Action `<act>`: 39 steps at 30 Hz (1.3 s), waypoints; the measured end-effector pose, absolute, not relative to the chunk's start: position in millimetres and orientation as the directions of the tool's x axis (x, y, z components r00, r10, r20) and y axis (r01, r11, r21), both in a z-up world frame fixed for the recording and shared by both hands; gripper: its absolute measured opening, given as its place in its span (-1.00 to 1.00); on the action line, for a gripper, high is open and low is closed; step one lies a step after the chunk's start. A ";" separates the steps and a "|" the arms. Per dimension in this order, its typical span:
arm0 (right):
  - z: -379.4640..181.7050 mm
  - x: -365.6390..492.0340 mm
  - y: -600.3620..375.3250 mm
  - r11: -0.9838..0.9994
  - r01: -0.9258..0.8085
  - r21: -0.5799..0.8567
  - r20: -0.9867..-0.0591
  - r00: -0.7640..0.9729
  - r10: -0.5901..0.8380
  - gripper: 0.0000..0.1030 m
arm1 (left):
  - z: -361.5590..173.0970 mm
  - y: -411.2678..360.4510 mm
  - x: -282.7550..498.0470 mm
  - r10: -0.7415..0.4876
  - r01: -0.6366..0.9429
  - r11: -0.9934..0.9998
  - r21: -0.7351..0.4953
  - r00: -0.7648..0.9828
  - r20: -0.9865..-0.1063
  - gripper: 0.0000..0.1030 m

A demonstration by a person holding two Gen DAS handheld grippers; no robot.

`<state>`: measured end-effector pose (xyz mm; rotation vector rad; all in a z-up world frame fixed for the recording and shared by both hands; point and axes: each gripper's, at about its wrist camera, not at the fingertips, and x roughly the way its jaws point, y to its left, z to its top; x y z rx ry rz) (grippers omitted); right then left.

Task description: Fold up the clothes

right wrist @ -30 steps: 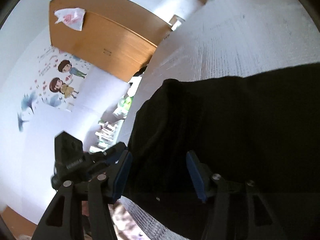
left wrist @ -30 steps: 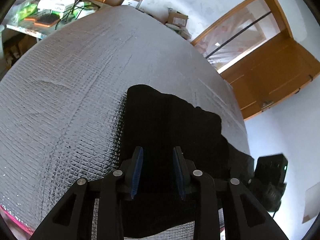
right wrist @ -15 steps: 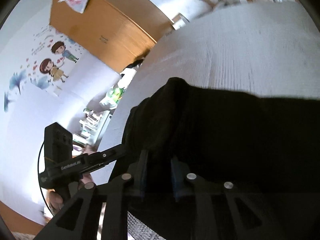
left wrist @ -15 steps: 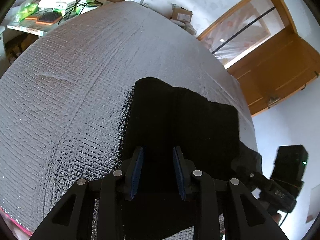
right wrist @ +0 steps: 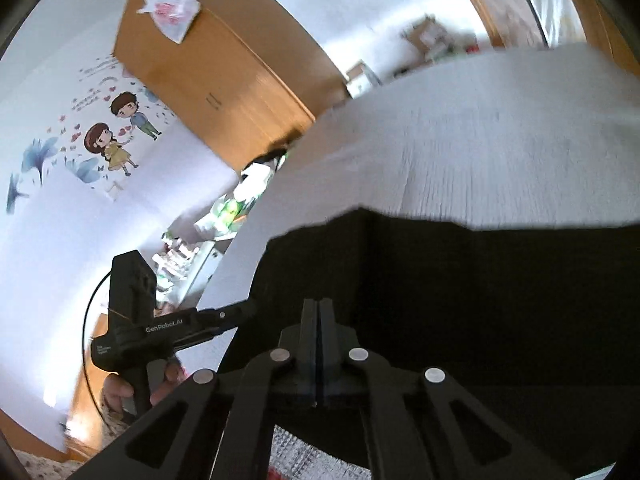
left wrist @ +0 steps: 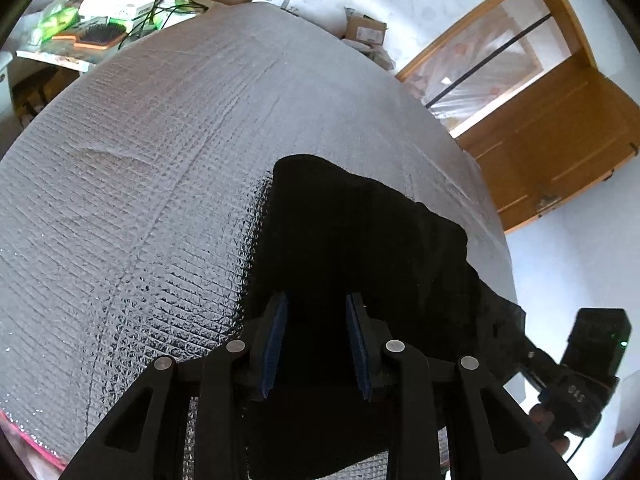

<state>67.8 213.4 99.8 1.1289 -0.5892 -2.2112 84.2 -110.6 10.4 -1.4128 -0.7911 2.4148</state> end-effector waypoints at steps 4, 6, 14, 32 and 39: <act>79.9 54.2 213.0 -0.705 0.260 0.659 -0.586 -0.410 -0.699 -0.13 | 10.4 -112.4 86.3 0.457 0.074 -0.821 -0.566 -0.509 -0.730 -0.38; 69.0 46.3 212.8 -0.670 0.247 0.700 -0.571 -0.370 -0.733 -0.12 | 10.5 -111.4 86.6 0.454 0.075 -0.823 -0.563 -0.508 -0.732 -0.39; 51.2 28.5 202.5 -0.641 0.197 0.742 -0.563 -0.334 -0.755 -0.40 | 9.8 -111.2 87.0 0.455 0.079 -0.820 -0.567 -0.510 -0.730 -0.39; 124.0 66.1 200.8 -0.636 0.376 0.673 -0.453 -0.470 -0.757 -0.79 | 36.4 -96.8 68.6 0.434 0.031 -0.838 -0.545 -0.570 -0.698 -0.38; 111.0 69.3 223.7 -0.693 0.308 0.652 -0.513 -0.495 -0.702 -0.79 | 22.1 -75.1 52.0 0.416 0.026 -0.861 -0.507 -0.536 -0.734 -0.38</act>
